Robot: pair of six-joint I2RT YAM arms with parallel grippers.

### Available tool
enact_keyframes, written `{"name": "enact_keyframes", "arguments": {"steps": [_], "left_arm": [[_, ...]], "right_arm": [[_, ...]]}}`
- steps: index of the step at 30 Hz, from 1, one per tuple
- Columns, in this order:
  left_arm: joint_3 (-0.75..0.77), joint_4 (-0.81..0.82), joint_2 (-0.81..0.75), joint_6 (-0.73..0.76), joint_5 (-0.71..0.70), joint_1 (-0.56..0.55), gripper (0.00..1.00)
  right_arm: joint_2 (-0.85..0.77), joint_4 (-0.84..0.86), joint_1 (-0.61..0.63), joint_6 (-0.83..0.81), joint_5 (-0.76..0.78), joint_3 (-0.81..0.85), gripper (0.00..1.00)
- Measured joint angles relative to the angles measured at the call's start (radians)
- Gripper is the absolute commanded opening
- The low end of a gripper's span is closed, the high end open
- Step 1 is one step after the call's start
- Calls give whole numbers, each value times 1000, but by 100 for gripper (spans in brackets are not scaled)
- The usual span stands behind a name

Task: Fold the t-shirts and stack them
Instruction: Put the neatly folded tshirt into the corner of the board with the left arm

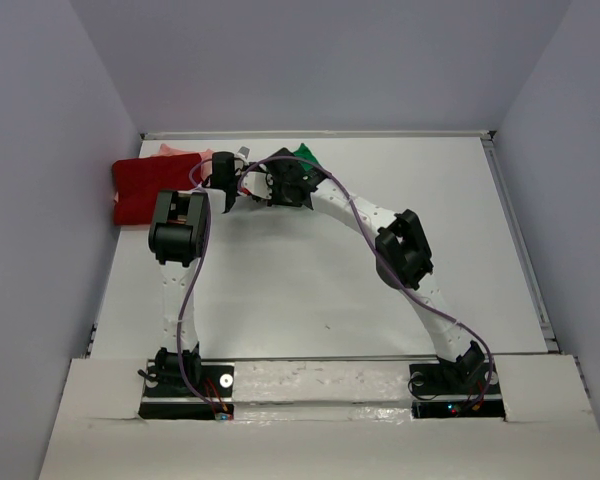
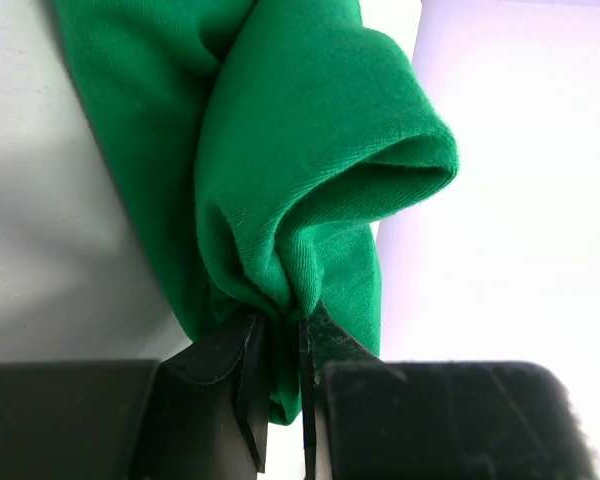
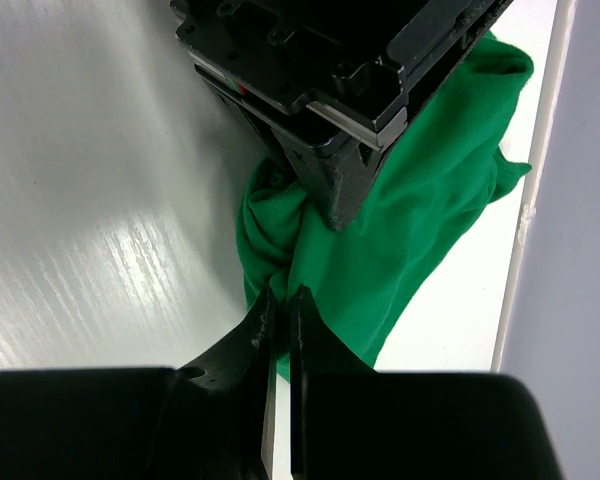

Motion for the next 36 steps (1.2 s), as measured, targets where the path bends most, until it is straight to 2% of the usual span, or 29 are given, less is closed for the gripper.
{"name": "enact_keyframes", "arguments": {"steps": [7,10,11,12,13,14,27,31,36], "left_arm": [[0,-4,0,11,0,0,5],[0,-5,0,15,0,0,5],[0,-5,0,16,0,0,5],[0,-5,0,18,0,0,5],[0,-5,0,20,0,0,5],[0,-7,0,23,-2,0,5],[0,-32,0,54,-7,0,4],[0,-64,0,95,-11,1,1],[50,-208,-1,216,-36,1,0]], "right_arm": [[0,2,0,0,23,-1,5],[0,4,0,0,29,-3,20],[0,5,0,1,32,-3,46],[0,7,0,1,33,-5,65],[0,9,0,9,37,-6,89],[0,12,0,6,41,-6,99],[-45,27,0,34,50,-23,100],[-126,29,-19,55,51,-50,100],[-267,42,-98,81,51,-151,100]]}}
